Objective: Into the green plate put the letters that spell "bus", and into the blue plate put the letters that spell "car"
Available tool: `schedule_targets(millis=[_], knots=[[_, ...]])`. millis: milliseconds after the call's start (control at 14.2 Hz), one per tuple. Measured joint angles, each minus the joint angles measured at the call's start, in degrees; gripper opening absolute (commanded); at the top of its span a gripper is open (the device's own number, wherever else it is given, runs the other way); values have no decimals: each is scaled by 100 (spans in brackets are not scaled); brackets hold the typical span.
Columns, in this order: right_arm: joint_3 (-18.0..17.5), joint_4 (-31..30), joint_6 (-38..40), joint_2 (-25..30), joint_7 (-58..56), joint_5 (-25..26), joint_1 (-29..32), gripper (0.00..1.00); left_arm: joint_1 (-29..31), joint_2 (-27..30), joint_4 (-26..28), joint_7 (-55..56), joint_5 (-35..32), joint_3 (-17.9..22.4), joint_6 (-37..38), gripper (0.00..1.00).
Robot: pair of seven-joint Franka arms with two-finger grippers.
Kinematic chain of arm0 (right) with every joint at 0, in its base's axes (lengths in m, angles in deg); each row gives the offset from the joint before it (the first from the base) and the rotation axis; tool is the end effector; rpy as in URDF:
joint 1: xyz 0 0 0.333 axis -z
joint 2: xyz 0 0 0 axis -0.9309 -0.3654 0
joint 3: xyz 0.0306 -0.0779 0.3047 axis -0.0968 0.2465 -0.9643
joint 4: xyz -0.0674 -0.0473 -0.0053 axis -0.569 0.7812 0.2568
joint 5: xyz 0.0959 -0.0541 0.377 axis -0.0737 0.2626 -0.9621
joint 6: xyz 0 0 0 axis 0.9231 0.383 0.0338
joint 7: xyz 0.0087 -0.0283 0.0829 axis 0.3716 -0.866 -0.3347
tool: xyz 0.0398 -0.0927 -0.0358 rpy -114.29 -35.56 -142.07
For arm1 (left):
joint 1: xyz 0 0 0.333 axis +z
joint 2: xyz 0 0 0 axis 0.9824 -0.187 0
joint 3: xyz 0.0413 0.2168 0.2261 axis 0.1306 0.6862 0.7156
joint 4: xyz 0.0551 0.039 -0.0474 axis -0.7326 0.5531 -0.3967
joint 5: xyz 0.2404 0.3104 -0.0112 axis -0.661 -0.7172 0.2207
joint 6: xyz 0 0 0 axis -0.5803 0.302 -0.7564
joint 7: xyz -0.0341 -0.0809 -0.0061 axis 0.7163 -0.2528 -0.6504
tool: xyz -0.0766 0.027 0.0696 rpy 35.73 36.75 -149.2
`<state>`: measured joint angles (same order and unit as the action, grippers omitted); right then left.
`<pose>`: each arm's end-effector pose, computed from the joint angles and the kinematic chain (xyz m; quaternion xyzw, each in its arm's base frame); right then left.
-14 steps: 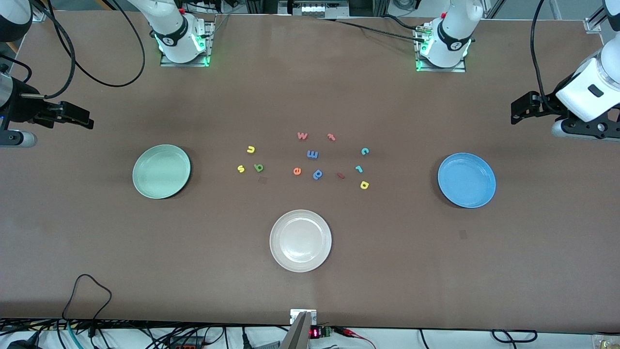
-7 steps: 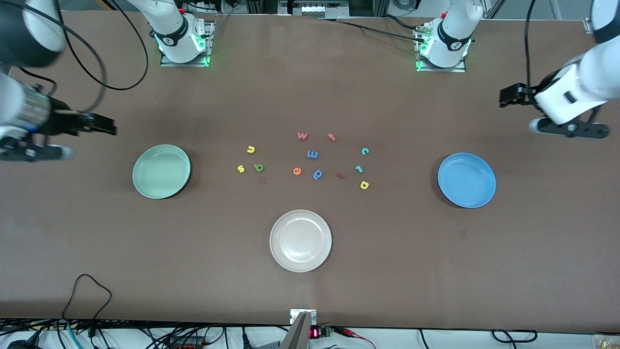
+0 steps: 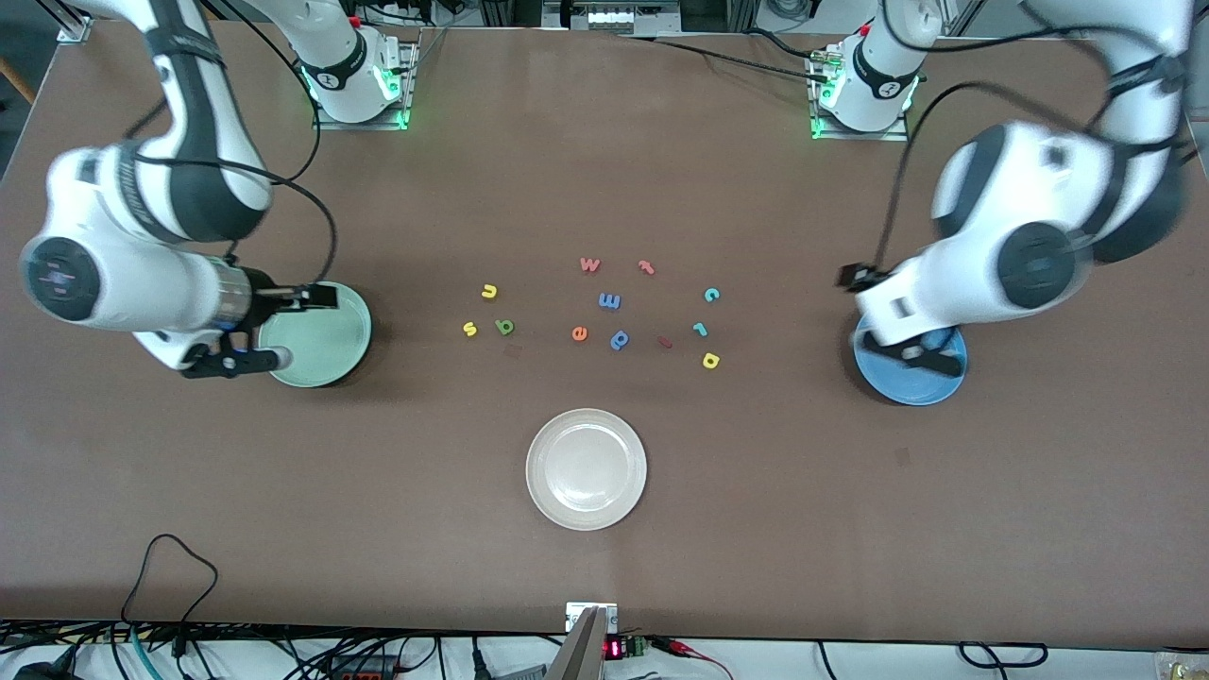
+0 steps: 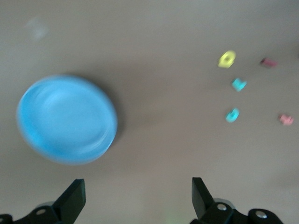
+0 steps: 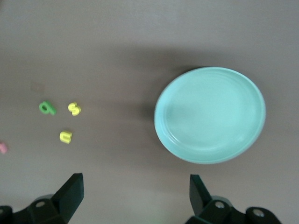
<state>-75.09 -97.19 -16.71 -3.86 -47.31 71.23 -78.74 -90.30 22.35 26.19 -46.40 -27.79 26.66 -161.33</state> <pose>0.6070 0.1104 0.3708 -0.9893 -0.0405 0.1361 0.0346 0.6035 -0.1965 0.3941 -0.9769 0.1616 0.1395 0.0052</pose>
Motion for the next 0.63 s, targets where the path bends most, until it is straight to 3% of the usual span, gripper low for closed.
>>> schedule_targets(millis=[352, 633], knots=[[-10, -1495, -2324, -1, 202, -6, -847, 100, -919, -1002, 37, 1752, 0, -33, -1993, 99], [-13, -1909, -3121, -139, 230, 2, -1308, 97, -987, -1479, 496, 1834, -7, -30, -3273, 79]])
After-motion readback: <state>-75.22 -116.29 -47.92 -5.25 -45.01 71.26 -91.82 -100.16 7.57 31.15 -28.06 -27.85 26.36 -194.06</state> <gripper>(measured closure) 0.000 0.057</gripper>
